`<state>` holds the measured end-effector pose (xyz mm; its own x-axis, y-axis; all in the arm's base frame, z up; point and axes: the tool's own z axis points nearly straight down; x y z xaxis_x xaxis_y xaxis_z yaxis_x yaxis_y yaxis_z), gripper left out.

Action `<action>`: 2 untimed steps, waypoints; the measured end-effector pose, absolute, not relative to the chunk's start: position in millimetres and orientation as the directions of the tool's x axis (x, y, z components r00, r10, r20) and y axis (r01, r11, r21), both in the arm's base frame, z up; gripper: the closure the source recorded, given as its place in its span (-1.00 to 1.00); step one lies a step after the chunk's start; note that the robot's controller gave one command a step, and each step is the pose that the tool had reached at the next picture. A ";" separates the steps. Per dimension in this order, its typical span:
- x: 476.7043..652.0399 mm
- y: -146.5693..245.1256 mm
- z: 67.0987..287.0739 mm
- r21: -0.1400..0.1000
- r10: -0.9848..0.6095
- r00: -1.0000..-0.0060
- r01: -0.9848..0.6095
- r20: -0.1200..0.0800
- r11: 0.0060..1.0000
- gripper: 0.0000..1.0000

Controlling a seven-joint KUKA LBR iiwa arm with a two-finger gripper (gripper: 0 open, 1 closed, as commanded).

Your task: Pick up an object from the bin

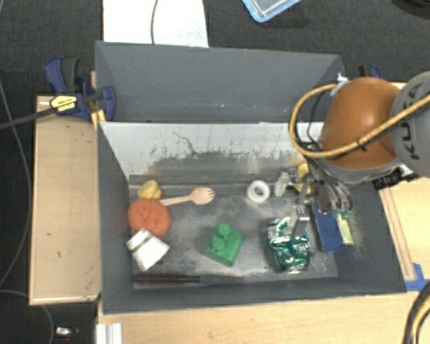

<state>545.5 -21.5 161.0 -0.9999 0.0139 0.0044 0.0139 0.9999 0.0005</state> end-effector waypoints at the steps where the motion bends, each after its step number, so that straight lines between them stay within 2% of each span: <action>1: 547.3 -21.5 164.5 0.000 0.013 -1.000 0.013 -0.003 1.000 -1.00; 2: 524.2 -39.4 123.7 0.000 -0.089 -0.996 -0.089 -0.006 0.996 -1.00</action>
Offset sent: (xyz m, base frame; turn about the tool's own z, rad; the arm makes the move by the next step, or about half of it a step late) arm -0.0376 -0.0297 -0.0647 -0.1565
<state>524.2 -39.4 123.7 -0.9960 -0.0892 -0.0061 -0.0892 0.9960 -0.0001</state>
